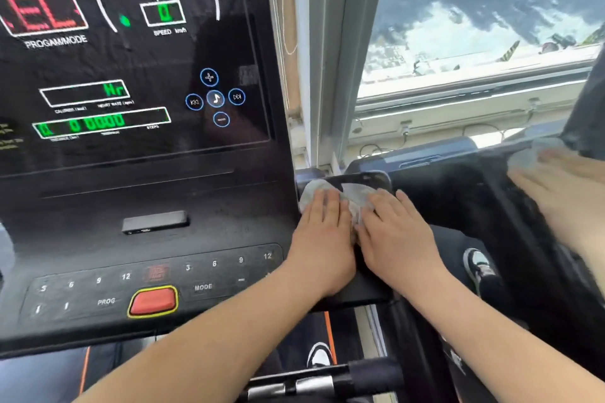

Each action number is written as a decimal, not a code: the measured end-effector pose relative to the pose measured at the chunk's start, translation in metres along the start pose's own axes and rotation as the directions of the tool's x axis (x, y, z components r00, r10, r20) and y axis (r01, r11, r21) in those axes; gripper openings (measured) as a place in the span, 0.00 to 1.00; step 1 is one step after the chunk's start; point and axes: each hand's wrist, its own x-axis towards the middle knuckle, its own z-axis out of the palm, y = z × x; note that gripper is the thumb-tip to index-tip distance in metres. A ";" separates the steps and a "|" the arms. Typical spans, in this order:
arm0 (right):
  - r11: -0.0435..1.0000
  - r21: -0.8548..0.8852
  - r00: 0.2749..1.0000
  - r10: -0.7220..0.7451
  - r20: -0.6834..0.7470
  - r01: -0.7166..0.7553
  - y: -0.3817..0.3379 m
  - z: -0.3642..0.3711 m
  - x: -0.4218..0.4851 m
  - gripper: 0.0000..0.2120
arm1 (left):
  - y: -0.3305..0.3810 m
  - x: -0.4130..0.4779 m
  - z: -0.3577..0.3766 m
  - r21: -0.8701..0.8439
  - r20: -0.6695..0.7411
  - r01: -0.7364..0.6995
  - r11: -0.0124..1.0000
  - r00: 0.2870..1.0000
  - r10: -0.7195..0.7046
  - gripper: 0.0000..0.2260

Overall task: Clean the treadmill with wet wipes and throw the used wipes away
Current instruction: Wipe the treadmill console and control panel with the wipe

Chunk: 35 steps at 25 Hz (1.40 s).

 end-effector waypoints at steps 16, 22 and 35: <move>0.982 0.060 0.926 0.149 0.345 -0.181 0.017 0.012 0.033 0.35 | -0.014 0.041 -0.017 -0.149 0.064 0.056 0.987 0.997 -0.047 0.31; 0.736 0.421 0.843 0.404 0.354 -0.530 -0.006 -0.018 -0.038 0.22 | -0.004 0.064 -0.034 -0.110 0.084 -0.031 0.994 0.996 0.040 0.31; 0.796 0.143 0.753 0.474 0.456 -0.588 -0.023 -0.009 -0.063 0.37 | 0.014 -0.026 0.003 0.034 -0.007 -0.145 0.989 0.989 0.145 0.33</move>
